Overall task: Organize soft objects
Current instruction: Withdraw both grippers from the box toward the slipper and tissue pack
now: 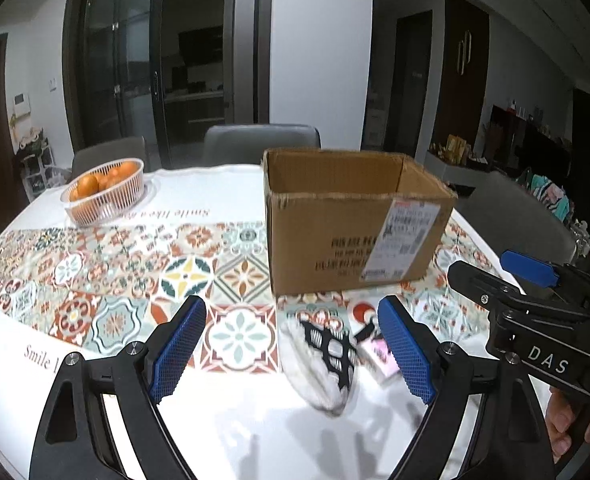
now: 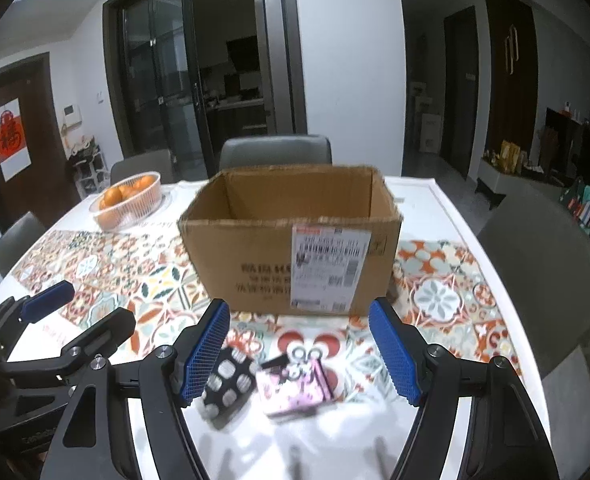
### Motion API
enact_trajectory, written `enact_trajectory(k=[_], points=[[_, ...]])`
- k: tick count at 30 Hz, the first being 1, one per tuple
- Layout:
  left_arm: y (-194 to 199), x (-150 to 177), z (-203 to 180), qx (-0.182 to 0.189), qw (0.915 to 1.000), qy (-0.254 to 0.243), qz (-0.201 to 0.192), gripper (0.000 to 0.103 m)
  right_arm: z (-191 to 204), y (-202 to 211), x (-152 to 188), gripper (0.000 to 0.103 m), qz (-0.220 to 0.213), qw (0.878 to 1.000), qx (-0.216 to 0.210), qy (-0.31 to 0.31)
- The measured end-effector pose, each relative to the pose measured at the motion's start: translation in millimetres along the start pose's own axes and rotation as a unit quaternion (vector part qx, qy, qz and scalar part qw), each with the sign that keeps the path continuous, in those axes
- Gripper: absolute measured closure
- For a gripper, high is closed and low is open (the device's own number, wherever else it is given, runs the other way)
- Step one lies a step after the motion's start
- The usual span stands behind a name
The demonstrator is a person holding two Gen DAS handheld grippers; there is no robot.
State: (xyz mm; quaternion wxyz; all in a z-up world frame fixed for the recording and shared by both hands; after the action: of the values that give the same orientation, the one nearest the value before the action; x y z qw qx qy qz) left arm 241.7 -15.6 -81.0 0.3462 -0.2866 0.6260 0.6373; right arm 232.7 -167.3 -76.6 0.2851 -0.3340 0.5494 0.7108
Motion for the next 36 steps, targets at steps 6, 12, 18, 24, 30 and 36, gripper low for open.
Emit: enact_trajectory(k=[6,12,18,24,30,36], points=[[-3.5,18.6,-4.6,0.001,0.9998,-0.006,0.020,0.015,-0.3,-6.6,26.3,0.030,0.032,0.999,-0.005,-0.003],[-13.2,40.0,-8.0,0.004,0.9988,-0.011,0.048,0.015,-4.2,-12.8,43.9,0.030,0.054,0.998,-0.001,-0.007],[-25.8,60.1,-12.7,0.012,0.9970,-0.025,0.073,0.015,-6.2,-28.7,59.6,0.030,0.087,0.996,-0.005,-0.005],[-37.0,75.6,-19.9,0.030,0.9948,-0.034,0.091,0.015,-4.9,-46.0,74.0,0.030,0.119,0.993,-0.018,0.004],[-45.4,85.4,-28.1,0.045,0.9931,-0.054,0.093,0.016,-5.8,-62.5,83.9,0.030,0.148,0.988,-0.031,0.012],[-57.2,89.0,-35.5,0.061,0.9914,-0.068,0.093,0.018,-5.5,-76.7,92.4,0.030,0.174,0.984,-0.039,0.025]])
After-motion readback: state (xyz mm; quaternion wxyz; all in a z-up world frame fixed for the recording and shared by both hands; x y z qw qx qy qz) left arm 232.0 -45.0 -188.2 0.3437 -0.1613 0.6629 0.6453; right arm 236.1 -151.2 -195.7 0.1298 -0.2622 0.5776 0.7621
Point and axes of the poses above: each gripper's, at about its wrist camera, not at the fingertips, and y roughly against the way its jaws point, z to its left, x to its underside, the point moved 9 cm from there along -y, roughly the way its jaws point, and after that the axes turned 8 degrees about -x, right-handed, at the moved point
